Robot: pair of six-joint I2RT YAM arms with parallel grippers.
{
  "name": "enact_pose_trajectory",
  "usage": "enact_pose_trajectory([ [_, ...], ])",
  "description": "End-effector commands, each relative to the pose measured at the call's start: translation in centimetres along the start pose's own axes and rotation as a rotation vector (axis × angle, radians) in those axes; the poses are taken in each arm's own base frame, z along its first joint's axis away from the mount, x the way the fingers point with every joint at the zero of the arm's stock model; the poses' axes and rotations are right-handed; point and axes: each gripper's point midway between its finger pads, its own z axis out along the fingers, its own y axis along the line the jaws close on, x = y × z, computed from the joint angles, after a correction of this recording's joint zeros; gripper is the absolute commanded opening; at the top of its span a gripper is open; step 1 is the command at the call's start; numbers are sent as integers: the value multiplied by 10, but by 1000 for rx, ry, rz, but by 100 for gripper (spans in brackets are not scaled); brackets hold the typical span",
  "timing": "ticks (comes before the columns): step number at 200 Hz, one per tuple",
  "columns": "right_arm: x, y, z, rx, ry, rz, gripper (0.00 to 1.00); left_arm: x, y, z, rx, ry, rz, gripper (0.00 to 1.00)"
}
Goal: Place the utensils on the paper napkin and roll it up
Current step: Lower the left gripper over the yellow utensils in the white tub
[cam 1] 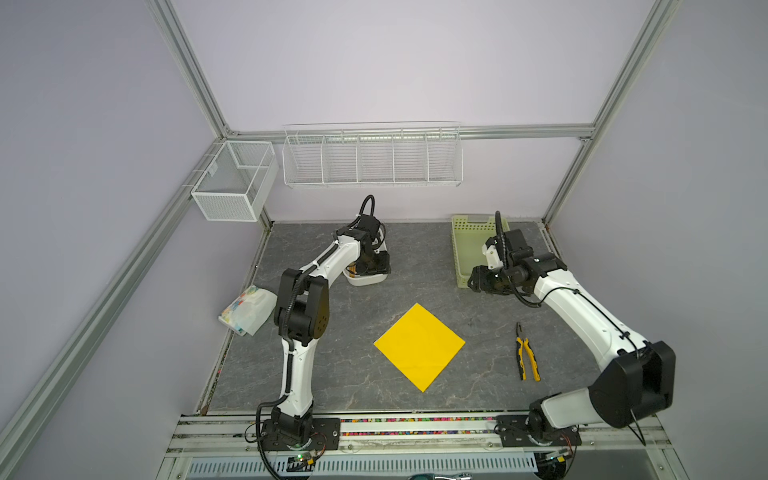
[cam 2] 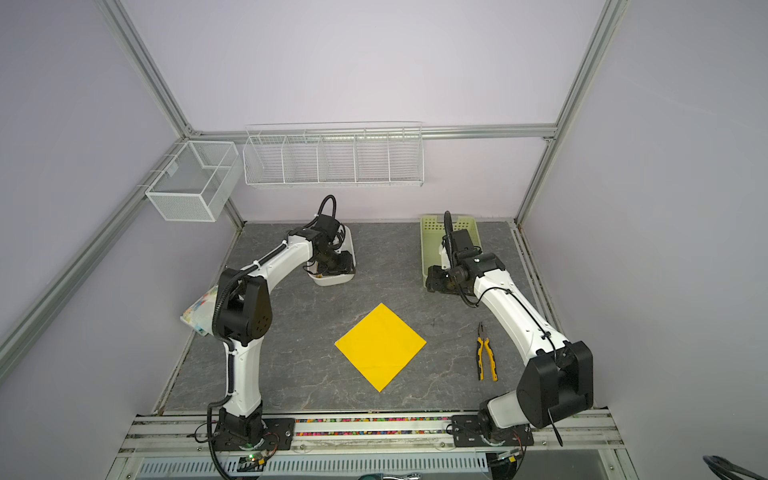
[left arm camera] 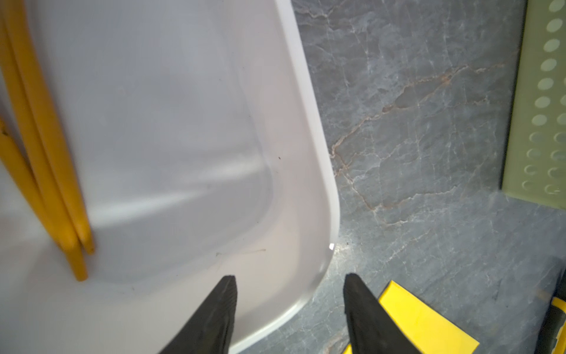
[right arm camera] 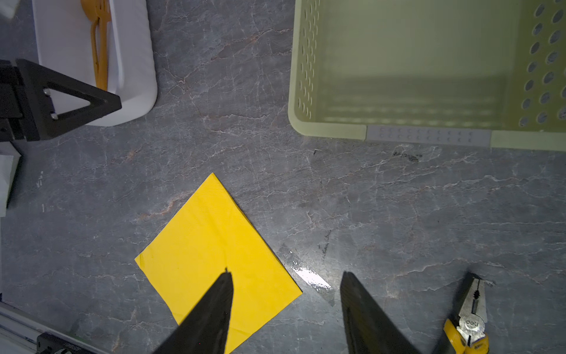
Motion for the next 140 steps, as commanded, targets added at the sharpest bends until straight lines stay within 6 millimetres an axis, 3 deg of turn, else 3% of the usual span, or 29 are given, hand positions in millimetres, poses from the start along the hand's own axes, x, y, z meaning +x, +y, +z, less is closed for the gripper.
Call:
enact_pose_trajectory([
  [1, 4, 1, -3, -19, -1, -6, 60, 22, -1, -12, 12, 48, -14, 57],
  [56, 8, 1, -1, -28, 6, 2, 61, 59, 1, -23, 31, 95, -23, 58],
  [84, 10, 0, 0, -28, 9, 6, 62, 66, 7, -35, -6, 83, -14, 58],
  [109, 10, 1, 1, -33, 9, 11, 62, 58, 6, -48, -20, 41, 2, 59],
  [140, 11, 1, 0, -35, 9, 12, 63, 32, 7, -67, -70, -44, 14, 59],
])
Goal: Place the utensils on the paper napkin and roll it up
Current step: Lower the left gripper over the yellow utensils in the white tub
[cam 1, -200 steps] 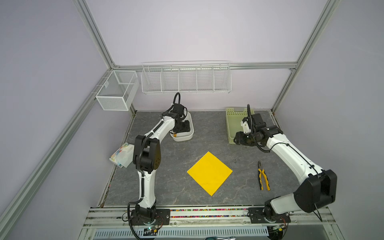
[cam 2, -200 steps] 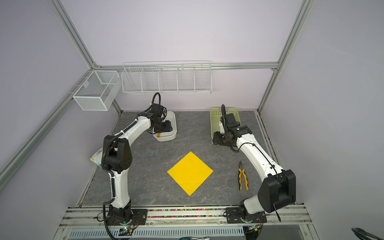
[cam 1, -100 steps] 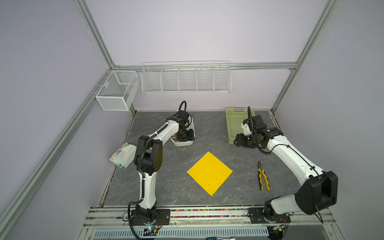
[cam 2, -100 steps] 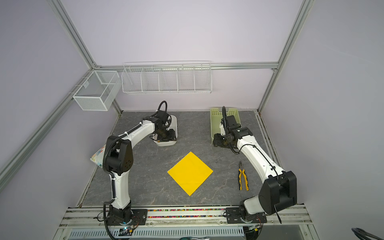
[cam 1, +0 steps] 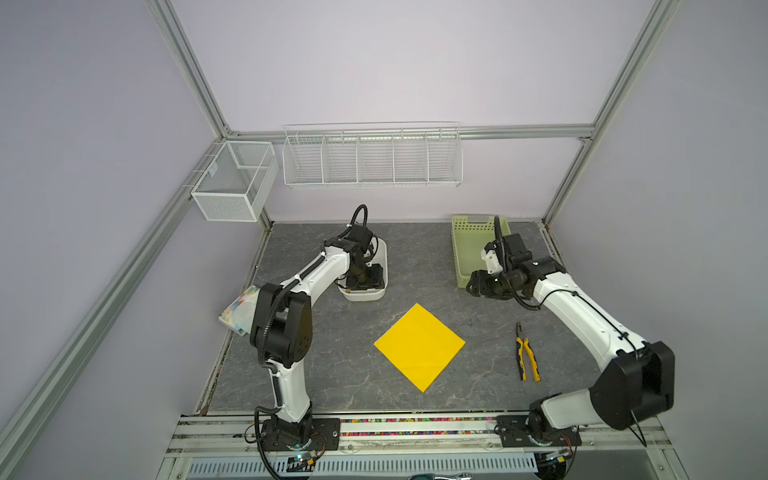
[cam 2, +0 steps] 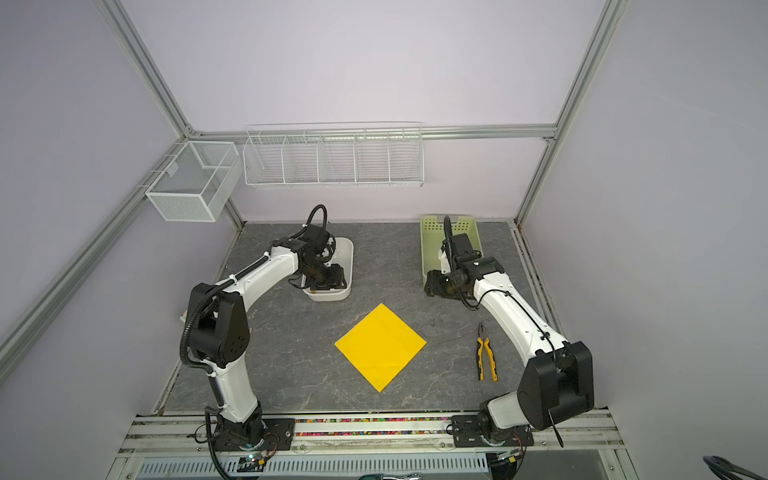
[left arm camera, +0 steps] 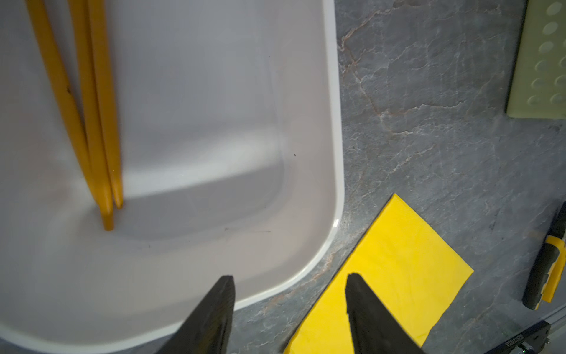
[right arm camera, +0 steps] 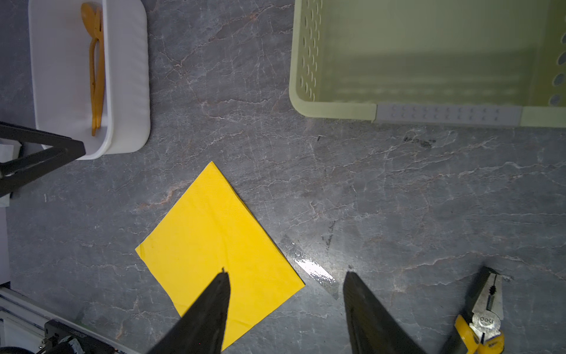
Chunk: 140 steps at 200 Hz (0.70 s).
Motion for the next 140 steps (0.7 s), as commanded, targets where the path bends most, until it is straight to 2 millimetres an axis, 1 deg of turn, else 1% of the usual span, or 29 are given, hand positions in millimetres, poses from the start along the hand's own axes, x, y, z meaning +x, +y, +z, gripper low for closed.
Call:
enact_pose_trajectory([
  [1, -1, 2, -7, -19, -25, 4, 63, -20, 0, -25, -53, -79, 19, 59],
  [20, 0, 1, -7, -14, -23, 2, 63, -36, 7, -32, -113, -117, 19, 57],
  [36, 2, 0, -7, -10, -21, 1, 63, -48, 15, -30, -172, -137, 17, 53],
  [57, 4, -2, -6, -7, -16, 4, 63, -61, 28, -20, -236, -139, 7, 44],
  [73, 5, -2, -7, -4, -15, 3, 63, -67, 36, -10, -262, -131, 4, 38],
  [98, 6, -3, -8, 2, -16, 2, 63, -76, 47, 0, -285, -127, -7, 30],
  [128, 8, -5, -8, 7, -13, 1, 63, -86, 58, 9, -304, -125, -16, 22],
  [140, 9, -5, -8, 6, -11, 5, 63, -88, 64, 13, -313, -123, -19, 21],
])
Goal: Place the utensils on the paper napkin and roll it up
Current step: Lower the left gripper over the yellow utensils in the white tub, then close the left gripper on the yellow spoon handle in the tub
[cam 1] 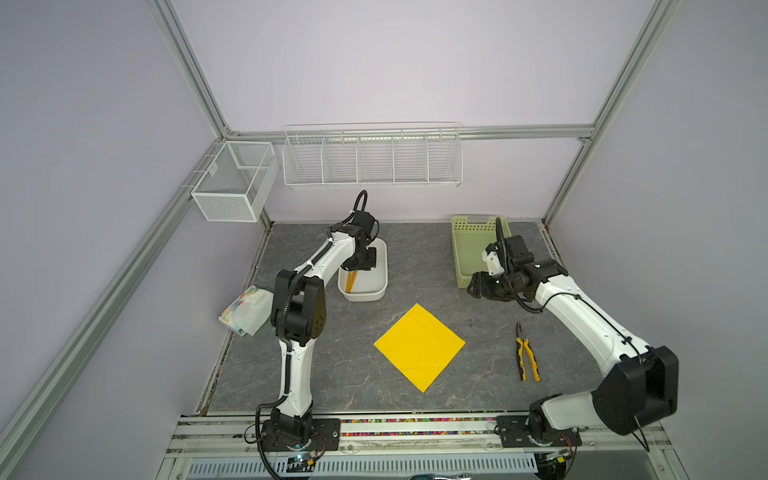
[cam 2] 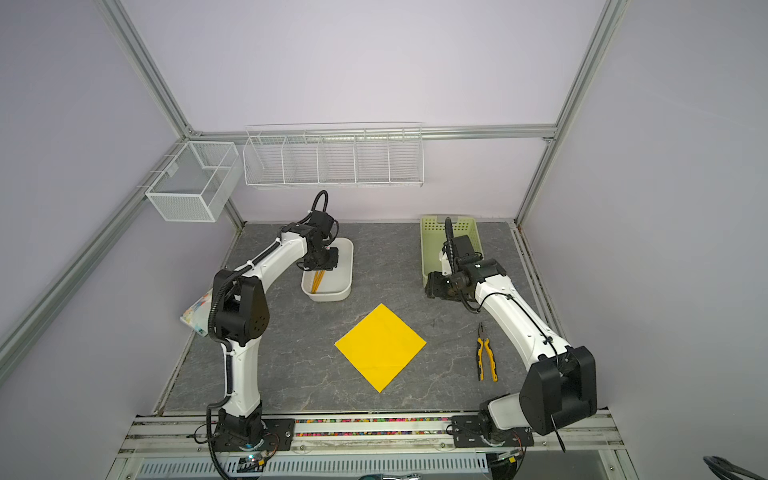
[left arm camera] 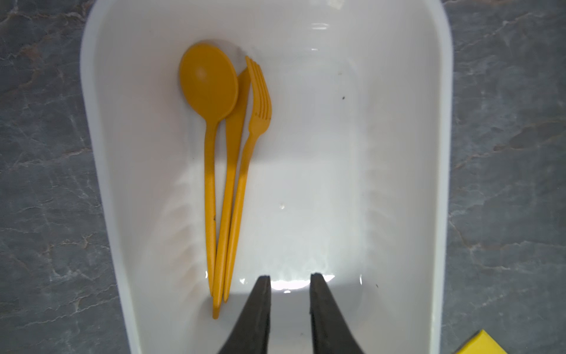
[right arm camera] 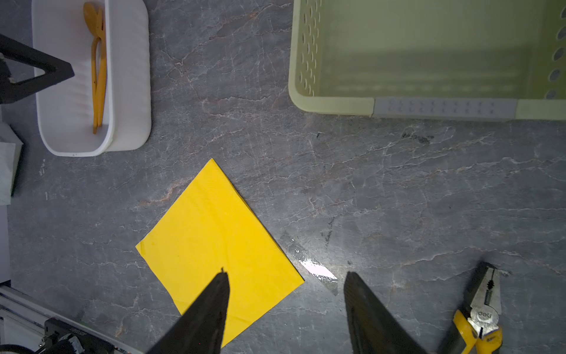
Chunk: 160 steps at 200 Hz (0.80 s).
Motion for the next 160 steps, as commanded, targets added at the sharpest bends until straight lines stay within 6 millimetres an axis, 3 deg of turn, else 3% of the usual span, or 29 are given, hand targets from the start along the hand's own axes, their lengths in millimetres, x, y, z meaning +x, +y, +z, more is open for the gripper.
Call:
enact_pose_trajectory([
  [1, 6, -4, -4, 6, -2, 6, 63, -11, 12, -2, -40, -12, 0, 21],
  [61, 11, -5, -2, 1, 0, 22, 63, -16, 32, 24, -72, 18, -24, 15],
  [160, 16, -6, -1, 0, 5, 26, 64, -26, 56, 40, -151, 22, -38, 9],
])
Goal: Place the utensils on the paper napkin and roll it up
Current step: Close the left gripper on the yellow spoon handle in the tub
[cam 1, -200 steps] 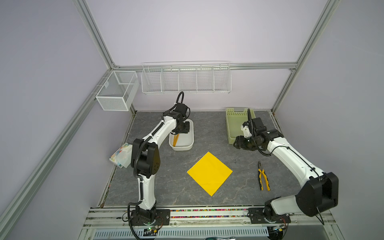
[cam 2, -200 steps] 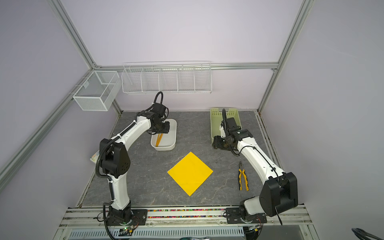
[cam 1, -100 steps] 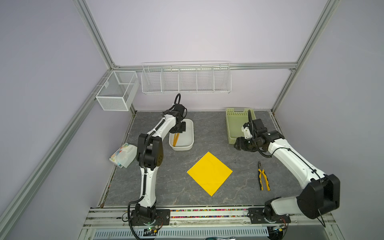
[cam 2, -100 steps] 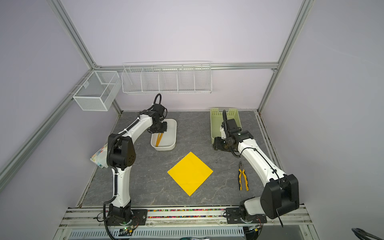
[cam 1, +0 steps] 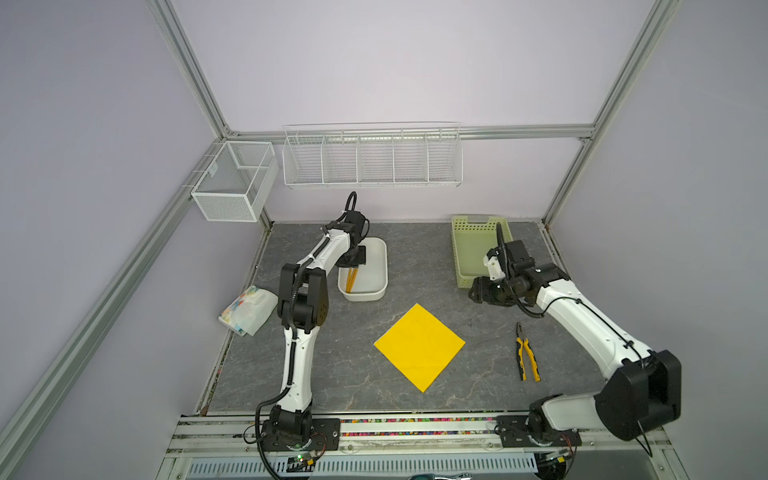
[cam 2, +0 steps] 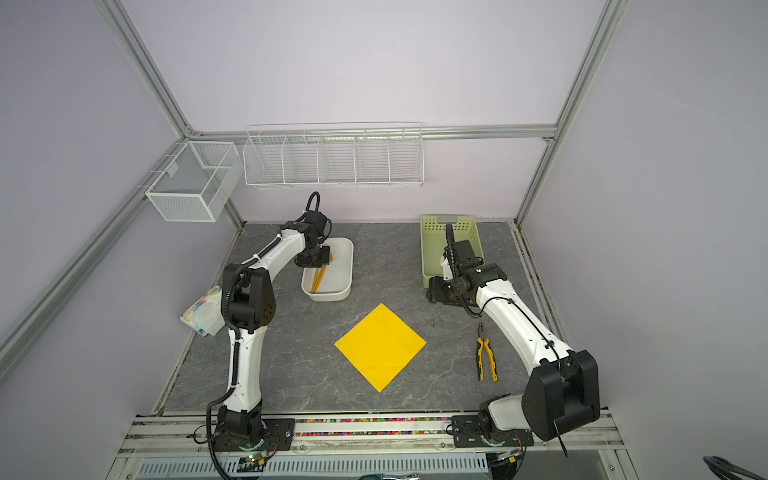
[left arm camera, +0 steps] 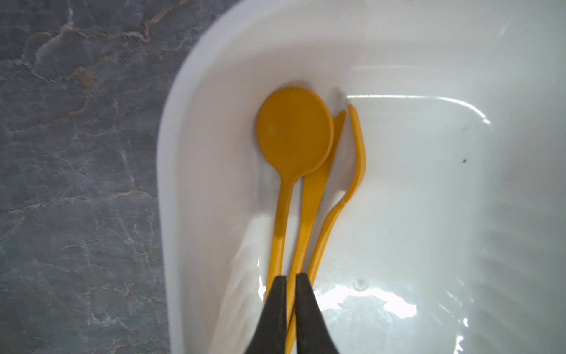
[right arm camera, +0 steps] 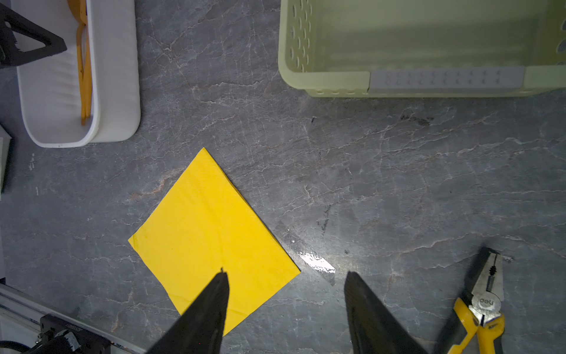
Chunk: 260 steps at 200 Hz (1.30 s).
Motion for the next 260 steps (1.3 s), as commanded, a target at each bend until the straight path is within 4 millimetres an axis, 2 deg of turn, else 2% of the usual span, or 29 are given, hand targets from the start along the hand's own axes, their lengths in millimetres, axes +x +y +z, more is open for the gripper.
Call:
enact_pose_trajectory([
  [1, 3, -1, -3, -8, -15, 15, 64, -2, 10, 4, -41, 15, 11, 9],
  [103, 4, 0, -3, -11, -11, 16, 65, 1, 10, 26, -48, 51, 6, 13],
  [184, 8, -1, -1, -10, 0, 18, 65, 13, 9, 45, -28, 112, 7, 14],
  [260, 9, 0, 3, -16, 10, 21, 66, 17, -2, 50, 50, 140, -3, 17],
])
